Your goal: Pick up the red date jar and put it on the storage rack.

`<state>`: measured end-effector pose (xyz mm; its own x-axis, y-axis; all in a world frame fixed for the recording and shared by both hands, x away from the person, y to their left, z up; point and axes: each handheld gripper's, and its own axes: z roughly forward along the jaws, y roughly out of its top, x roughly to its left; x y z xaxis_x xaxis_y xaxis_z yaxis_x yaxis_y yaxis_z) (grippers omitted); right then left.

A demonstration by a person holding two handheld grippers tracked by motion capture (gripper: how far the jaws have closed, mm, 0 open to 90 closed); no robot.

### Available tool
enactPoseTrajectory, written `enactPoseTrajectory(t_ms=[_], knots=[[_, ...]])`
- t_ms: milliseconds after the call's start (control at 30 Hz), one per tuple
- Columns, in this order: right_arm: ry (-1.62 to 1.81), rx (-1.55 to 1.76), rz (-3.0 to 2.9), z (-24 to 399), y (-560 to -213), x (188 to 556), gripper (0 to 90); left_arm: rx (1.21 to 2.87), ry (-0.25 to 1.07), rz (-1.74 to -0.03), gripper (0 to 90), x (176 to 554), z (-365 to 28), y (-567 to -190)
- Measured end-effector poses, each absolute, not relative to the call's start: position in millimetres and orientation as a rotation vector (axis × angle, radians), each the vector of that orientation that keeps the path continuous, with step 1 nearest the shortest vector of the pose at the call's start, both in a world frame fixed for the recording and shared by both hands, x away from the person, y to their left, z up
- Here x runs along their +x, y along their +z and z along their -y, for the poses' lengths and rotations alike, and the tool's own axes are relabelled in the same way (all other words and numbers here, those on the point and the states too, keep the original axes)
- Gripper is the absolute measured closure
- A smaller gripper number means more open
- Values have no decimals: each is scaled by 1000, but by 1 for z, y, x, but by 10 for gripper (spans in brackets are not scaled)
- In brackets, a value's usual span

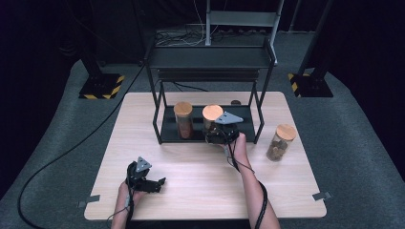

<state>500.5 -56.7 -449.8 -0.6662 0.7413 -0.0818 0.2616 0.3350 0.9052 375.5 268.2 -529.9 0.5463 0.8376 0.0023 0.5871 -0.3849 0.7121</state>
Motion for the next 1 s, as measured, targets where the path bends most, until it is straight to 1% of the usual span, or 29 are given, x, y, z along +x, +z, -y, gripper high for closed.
enactPoseTrajectory(t_ms=[1000], knots=[[1287, 885, -2120, 52, -448, 515, 242, 2113, 481, -1144, 11, 375, -268, -530]])
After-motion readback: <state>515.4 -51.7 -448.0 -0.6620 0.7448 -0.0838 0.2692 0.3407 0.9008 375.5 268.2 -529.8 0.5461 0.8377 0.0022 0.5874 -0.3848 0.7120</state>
